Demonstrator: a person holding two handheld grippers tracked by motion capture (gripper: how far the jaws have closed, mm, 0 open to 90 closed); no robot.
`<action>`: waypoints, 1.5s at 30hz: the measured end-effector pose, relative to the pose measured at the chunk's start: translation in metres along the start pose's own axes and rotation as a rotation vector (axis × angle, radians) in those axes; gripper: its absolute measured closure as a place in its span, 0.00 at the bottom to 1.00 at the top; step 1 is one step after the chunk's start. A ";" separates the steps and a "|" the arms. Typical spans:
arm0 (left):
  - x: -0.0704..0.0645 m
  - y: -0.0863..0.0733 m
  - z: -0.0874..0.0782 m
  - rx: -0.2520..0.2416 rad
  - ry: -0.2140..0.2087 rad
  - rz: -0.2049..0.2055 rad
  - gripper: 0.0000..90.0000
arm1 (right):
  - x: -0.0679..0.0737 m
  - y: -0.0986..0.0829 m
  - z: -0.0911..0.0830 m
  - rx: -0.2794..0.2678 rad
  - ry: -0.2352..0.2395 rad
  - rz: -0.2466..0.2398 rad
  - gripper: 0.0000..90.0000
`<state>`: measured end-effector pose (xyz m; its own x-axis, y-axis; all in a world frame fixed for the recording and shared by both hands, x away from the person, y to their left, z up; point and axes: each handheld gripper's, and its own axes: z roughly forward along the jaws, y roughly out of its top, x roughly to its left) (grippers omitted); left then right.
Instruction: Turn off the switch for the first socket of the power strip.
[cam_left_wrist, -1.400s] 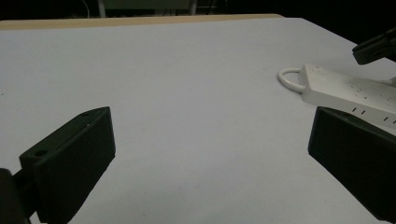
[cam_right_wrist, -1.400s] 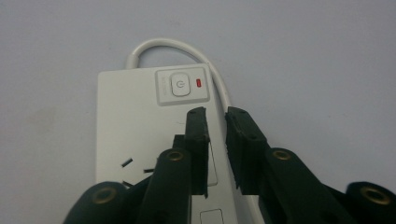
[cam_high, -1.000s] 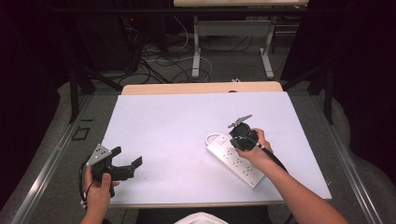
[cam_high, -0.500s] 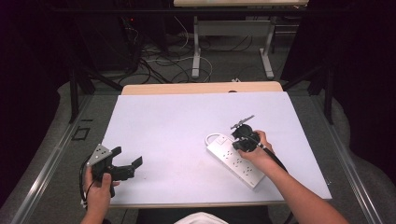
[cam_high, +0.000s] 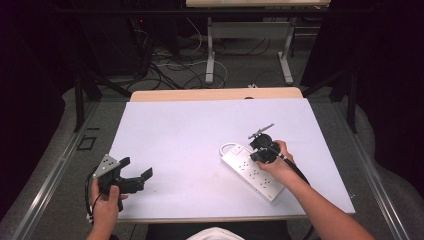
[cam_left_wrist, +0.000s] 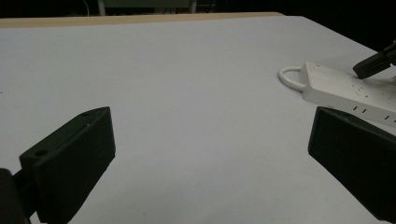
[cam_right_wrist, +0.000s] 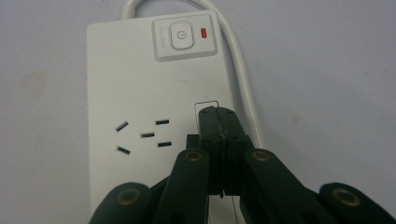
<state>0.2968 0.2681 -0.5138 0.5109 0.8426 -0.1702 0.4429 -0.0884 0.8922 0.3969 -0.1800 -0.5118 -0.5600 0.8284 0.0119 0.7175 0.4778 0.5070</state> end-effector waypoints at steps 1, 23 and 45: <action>0.000 0.000 0.000 0.000 0.000 -0.001 0.01 | -0.001 0.000 0.001 -0.004 0.000 -0.005 1.00; 0.000 0.000 -0.001 0.001 -0.001 0.001 0.01 | -0.001 -0.002 0.001 -0.013 0.000 -0.005 1.00; 0.000 0.000 0.001 0.005 -0.002 0.001 0.01 | -0.005 -0.009 0.001 -0.038 0.022 0.041 1.00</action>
<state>0.2972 0.2675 -0.5141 0.5131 0.8413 -0.1700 0.4462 -0.0922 0.8902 0.3932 -0.1884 -0.5170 -0.5393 0.8405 0.0520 0.7241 0.4314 0.5381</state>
